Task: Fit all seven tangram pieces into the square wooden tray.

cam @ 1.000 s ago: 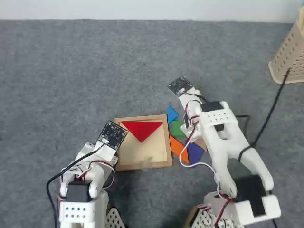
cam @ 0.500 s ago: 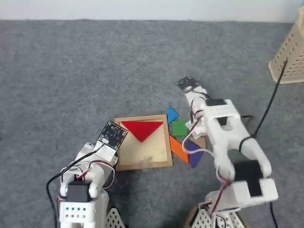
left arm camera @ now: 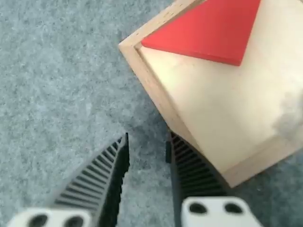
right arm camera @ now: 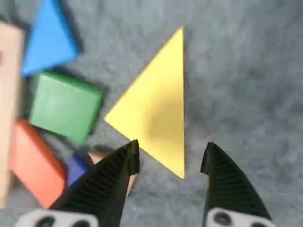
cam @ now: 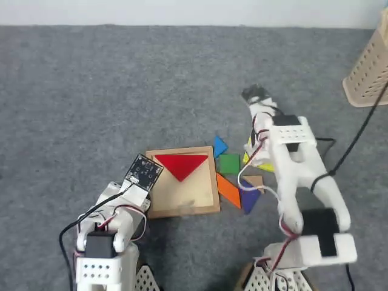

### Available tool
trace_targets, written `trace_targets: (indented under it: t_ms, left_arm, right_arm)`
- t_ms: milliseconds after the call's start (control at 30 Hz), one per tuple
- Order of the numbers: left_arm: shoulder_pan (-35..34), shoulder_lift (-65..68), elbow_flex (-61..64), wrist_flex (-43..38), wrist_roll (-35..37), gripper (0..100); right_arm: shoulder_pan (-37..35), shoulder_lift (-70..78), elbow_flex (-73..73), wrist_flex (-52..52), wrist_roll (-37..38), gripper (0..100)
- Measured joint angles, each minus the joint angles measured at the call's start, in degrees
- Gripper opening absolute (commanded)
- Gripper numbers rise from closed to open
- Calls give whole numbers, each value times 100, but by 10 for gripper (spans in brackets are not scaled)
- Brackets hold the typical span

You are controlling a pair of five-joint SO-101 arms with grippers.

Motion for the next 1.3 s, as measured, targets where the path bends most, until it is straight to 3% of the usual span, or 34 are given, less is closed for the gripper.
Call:
trace_targets:
  t_ms: [200,333,700,1167,1300]
  left_arm:
    - [0,0,0,0,0,122]
    - [0,0,0,0,0,122]
    - [0,0,0,0,0,122]
    - [0,0,0,0,0,122]
    - [0,0,0,0,0,122]
  right_arm:
    - [-571,-70,-26,18,-176,234]
    - [-580,598,-237,-105,-229,276]
    - [-185,1925,-1002,-141,-229,272]
    - [44,1925,-1125,-176,-246,17]
    - [193,1943,-1125,-176,-281,6]
